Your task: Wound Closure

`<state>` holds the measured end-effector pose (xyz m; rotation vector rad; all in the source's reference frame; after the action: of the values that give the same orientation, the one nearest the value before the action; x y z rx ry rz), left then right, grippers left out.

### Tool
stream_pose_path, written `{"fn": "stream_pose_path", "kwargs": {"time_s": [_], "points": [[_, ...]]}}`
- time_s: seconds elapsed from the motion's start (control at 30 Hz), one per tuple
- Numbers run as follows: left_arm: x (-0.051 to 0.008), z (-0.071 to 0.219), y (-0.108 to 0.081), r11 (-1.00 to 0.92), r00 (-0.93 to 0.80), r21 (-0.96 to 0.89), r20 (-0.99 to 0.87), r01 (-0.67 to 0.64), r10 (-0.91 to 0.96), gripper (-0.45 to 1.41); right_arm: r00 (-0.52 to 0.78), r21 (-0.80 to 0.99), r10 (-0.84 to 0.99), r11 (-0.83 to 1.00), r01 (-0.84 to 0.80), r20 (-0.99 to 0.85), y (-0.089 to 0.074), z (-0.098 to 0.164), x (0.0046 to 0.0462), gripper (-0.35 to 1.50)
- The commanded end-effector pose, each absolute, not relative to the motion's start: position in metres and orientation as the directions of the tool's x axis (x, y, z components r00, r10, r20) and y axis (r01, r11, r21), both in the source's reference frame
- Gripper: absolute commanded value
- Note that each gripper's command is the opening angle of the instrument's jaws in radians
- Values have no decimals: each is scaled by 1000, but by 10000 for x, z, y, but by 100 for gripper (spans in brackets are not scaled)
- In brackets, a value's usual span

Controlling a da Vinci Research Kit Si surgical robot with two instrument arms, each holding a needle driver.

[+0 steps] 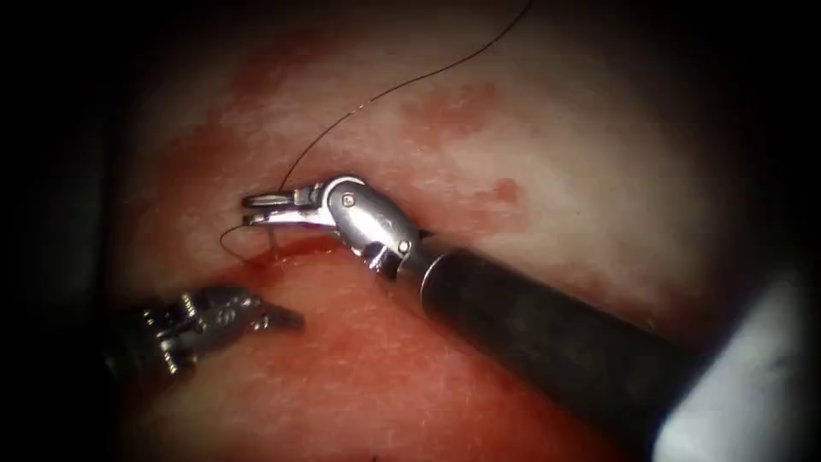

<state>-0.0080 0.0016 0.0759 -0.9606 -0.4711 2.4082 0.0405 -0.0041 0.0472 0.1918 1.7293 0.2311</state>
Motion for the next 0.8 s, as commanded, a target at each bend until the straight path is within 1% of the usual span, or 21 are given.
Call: {"fn": "stream_pose_path", "kwargs": {"time_s": [0.03,0.5,0.8], "points": [[-86,766,16,-812,-623,-486,-536,-324,570,-45,-172,266,262,964,-3,-950,-36,475,411,-35],[-82,789,2,-802,-610,-499,-536,-330,584,-45,-161,297,294,955,8,-942,-31,473,412,-35],[-74,791,0,-804,-611,-499,-539,-323,580,-45,-138,368,371,929,51,-918,-37,471,409,-35]]}}
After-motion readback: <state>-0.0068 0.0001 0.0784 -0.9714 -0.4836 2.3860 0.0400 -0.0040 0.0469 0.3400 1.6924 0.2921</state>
